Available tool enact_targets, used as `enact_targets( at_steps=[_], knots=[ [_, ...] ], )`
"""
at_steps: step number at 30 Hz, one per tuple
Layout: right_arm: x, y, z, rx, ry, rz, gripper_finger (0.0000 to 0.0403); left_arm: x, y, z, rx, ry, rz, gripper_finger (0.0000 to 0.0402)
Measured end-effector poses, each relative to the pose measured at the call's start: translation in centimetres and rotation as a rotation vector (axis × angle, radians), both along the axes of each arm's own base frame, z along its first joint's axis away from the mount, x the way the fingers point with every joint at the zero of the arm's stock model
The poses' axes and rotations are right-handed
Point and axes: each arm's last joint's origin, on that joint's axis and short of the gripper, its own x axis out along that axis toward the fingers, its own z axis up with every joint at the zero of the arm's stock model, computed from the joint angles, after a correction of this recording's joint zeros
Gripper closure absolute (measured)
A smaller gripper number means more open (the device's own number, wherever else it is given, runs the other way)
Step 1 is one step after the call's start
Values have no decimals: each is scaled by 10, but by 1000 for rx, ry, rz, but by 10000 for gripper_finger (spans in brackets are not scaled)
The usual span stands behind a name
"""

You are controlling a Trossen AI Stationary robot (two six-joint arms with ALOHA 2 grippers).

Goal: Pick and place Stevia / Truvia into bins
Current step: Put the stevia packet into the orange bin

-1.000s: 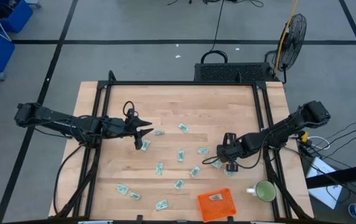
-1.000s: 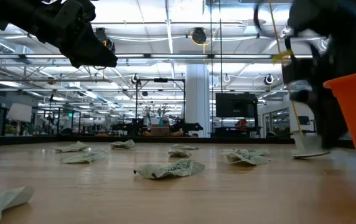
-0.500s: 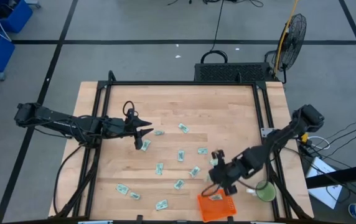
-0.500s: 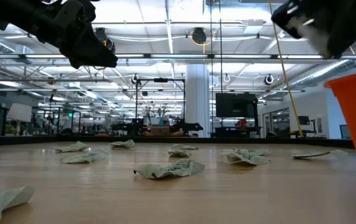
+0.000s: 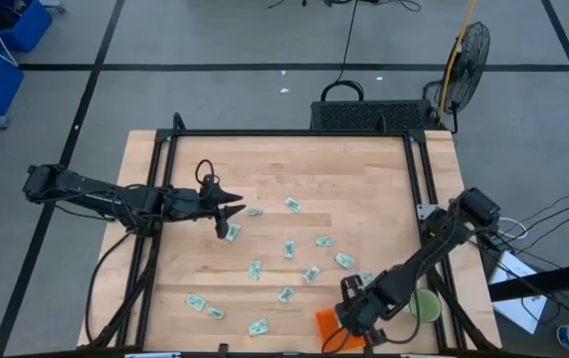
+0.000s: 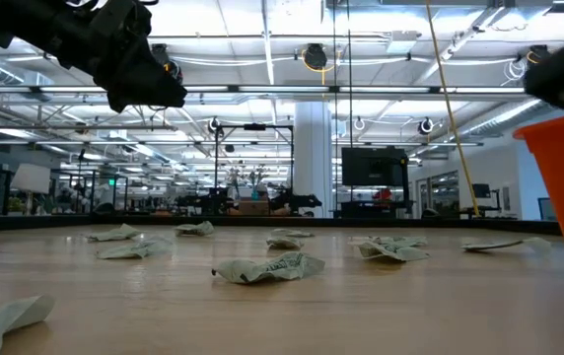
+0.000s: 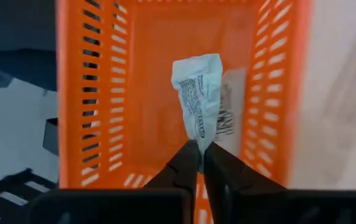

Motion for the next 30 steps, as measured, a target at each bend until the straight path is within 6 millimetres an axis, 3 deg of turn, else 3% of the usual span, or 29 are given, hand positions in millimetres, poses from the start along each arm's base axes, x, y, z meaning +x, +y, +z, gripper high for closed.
enact_targets(
  at_steps=[4,8,19,23,30],
  knots=[
    [1,2,-10,0,34,1,348,0,-1,0,-28,-8,5,266],
    [2,1,-7,2,24,12,319,-1,-6,-1,-3,8,-36,266],
    [2,-19,42,63,-123,-45,297,0,-23,-6,-5,45,-150,266],
    [0,-31,61,-31,-275,-19,300,9,-26,-22,62,128,-111,266],
    [-14,-56,94,-230,-449,3,300,28,-20,-68,118,350,-19,266]
  ],
)
